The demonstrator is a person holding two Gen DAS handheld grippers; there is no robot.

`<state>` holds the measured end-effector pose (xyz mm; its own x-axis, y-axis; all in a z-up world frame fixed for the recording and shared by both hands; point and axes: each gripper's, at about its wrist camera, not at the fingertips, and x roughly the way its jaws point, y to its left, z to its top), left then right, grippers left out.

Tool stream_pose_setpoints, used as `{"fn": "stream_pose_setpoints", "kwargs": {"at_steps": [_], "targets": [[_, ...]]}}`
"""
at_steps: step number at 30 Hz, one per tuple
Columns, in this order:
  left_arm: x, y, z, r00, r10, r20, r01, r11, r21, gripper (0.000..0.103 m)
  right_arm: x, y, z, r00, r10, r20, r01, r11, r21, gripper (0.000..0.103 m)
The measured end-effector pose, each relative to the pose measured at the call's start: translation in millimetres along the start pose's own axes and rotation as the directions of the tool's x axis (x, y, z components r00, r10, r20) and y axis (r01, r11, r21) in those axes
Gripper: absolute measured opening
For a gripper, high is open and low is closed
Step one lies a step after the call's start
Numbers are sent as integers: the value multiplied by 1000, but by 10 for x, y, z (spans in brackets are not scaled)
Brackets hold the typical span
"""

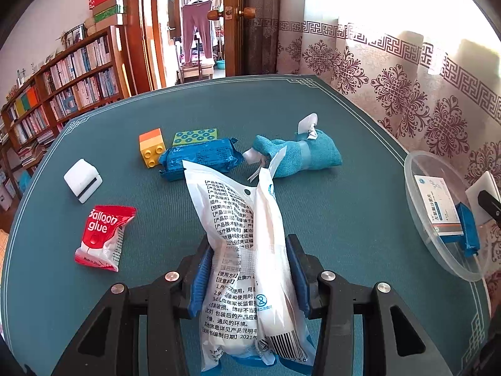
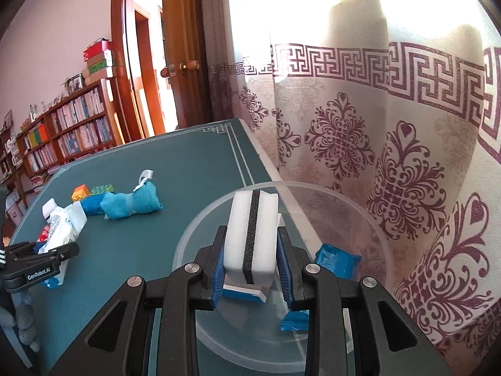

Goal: Organize objects
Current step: 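Carry the eraser block to the clear bowl with the right gripper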

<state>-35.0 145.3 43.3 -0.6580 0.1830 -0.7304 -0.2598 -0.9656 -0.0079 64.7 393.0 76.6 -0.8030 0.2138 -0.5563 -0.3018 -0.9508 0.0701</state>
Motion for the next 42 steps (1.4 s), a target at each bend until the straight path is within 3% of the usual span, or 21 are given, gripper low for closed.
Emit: {"fn": "stream_pose_setpoints", "kwargs": {"at_steps": [11,24,32,42], "targets": [[-30,-158,4,1000,-20,0,20,999,32,48,176,-156,-180,997,-24,-75,25,1000,14,30],[-52,-221,11,999,-45,-3,45,998,46,48,277,-263,-337,974,125,-191,-94,982,161,30],[-77,-310,26,998,-66,-2,66,996,67,48,282,-286,-382,977,75,-199,-47,989,144,32],[-129,-521,68,993,-116,-3,115,987,111,48,52,-211,-337,994,-14,-104,19,999,44,44]]}}
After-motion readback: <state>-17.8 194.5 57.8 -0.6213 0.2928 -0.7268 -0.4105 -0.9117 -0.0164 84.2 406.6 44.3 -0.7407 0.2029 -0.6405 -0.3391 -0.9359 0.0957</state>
